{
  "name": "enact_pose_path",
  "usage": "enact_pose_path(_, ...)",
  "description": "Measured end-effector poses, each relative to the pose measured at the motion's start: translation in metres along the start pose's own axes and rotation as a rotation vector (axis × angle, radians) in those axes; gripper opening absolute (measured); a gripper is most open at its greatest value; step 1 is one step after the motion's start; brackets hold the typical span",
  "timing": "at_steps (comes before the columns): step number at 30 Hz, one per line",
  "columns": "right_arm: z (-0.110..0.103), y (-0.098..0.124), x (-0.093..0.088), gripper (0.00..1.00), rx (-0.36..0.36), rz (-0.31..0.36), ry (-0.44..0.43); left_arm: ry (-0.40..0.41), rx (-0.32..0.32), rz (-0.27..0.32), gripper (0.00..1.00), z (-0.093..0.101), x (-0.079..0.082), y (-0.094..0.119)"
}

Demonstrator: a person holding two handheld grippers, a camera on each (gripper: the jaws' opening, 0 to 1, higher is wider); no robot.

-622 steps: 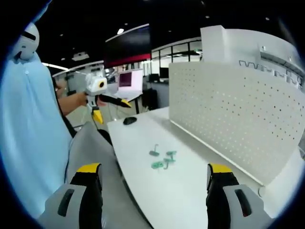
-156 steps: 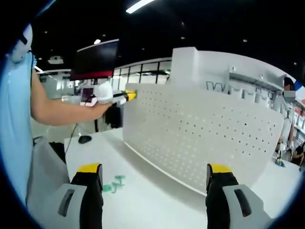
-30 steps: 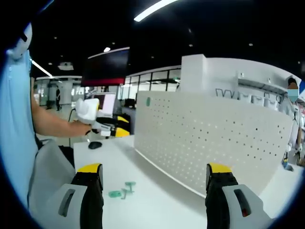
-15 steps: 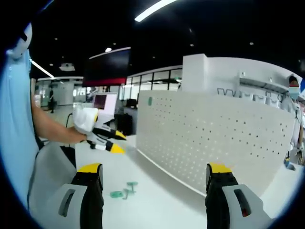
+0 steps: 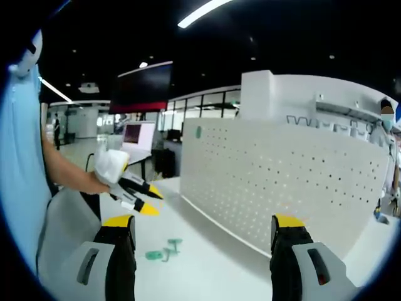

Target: Insert the hook assembly into the mounting plate slot until the hook locks in place.

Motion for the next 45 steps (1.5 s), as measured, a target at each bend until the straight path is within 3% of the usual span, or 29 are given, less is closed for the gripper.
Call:
enact_pose_path(30,-0.002,0.001,-0.002,0.9,0.001,-0.009,0.004,-0.037,-0.225,-0.065,0.29,0.091,-0.018,-0.011)
enact_pose_path(45,-0.001,0.001,-0.005,0.9,0.004,-0.011,-0.005,-0.009,-0.257,-0.094,0.24,0.107,-0.025,-0.028)
Point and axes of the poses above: the point that each gripper's makers call its tool centre point, and the gripper's own axes: y roughly backward along the fingers, z roughly to its right, x roughly out of its top, the point moved 2 cm from there along y, roughly backward along the fingers, and after that the axes turned 13 degrees about -y, right-handed, at the moved point
